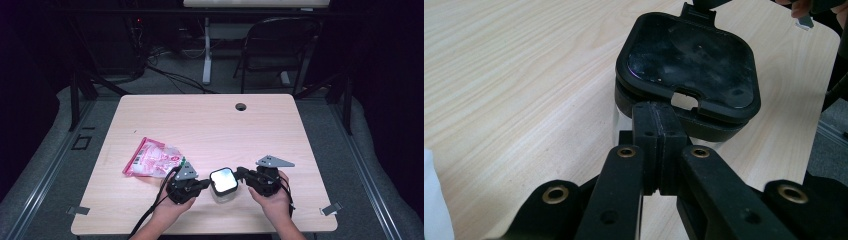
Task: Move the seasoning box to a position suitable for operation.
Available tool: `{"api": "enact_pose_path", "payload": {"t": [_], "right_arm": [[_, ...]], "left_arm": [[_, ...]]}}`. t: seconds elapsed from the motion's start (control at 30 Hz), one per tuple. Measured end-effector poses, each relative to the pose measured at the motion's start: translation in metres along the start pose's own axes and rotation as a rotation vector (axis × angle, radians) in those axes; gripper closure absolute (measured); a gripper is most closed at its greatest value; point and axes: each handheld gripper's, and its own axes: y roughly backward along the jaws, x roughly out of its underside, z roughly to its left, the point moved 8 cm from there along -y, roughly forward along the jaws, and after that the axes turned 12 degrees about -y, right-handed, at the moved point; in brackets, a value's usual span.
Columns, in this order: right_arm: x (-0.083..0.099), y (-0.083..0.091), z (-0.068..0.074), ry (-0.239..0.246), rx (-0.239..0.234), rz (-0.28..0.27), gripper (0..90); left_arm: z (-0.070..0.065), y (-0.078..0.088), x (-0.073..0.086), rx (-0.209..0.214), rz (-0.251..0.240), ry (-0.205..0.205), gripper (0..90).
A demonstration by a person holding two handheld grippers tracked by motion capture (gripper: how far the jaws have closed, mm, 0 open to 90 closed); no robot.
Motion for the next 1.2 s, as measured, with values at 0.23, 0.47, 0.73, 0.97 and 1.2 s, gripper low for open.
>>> {"api": "enact_pose_path", "payload": {"t": [0.23, 0.47, 0.73, 0.97, 1.2], "right_arm": [[0.0, 0.002, -0.001, 0.004, 0.0, -0.009, 81.3], [0.007, 0.009, 0.003, 0.02, -0.005, 0.001, 72.5], [0.016, 0.02, 0.013, 0.115, -0.001, 0.004, 63.4], [0.021, 0.027, 0.015, 0.135, 0.0, 0.008, 60.6], [0.024, 0.027, 0.021, 0.167, -0.009, 0.02, 57.5]], "left_arm": [[0.001, 0.001, -0.005, 0.003, -0.016, -0.012, 89.7], [0.002, 0.0, -0.011, -0.002, -0.026, -0.021, 87.5], [0.002, 0.0, -0.019, 0.01, -0.038, -0.037, 83.4], [0.002, 0.0, -0.025, 0.016, -0.049, -0.038, 78.9], [0.003, 0.0, -0.027, 0.013, -0.051, -0.034, 76.8]]}}
